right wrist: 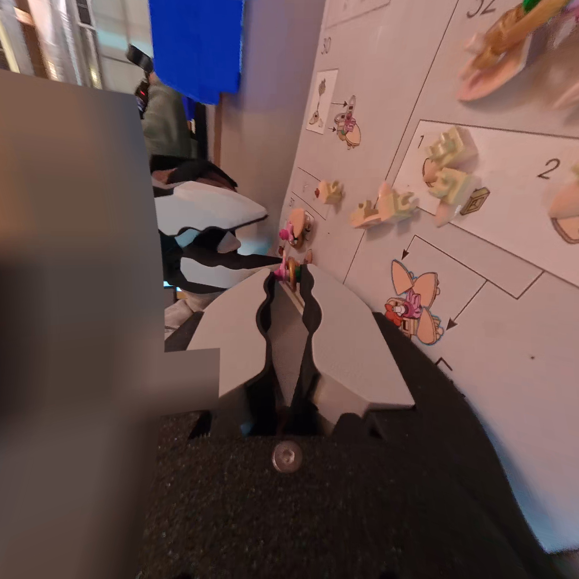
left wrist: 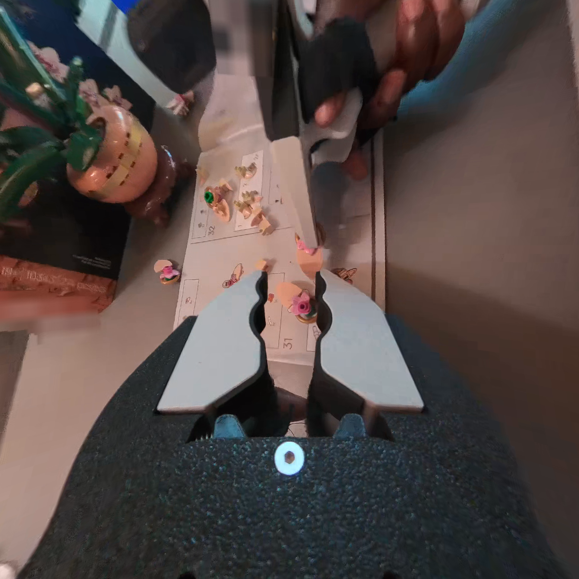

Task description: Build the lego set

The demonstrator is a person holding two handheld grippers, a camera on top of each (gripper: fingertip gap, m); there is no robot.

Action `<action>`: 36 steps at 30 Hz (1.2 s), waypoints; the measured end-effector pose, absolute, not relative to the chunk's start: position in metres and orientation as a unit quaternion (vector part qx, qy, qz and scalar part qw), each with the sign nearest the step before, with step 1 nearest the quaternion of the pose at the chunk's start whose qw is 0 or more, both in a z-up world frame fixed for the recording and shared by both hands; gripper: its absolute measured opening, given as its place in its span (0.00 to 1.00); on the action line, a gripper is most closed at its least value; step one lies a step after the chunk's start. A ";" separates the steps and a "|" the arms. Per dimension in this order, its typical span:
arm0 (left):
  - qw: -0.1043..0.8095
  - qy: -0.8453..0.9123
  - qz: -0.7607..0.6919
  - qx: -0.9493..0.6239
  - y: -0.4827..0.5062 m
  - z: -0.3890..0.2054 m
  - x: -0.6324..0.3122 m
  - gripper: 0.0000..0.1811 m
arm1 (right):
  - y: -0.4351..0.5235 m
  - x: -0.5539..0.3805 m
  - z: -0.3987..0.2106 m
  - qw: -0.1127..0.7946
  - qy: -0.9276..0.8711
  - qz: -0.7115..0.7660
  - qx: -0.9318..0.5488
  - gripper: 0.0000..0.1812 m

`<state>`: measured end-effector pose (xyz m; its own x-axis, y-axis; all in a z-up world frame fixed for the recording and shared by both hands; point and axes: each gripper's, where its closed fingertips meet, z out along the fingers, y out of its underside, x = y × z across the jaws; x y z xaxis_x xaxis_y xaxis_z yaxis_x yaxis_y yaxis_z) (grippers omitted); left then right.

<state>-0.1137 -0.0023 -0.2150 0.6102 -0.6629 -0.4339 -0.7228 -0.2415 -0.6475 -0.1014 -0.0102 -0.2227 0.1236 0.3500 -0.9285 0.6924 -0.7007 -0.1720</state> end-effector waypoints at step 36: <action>0.478 0.284 -0.011 -0.831 0.054 -0.178 -0.181 0.14 | 0.065 -0.088 -0.201 -0.287 0.706 -0.348 0.546 0.12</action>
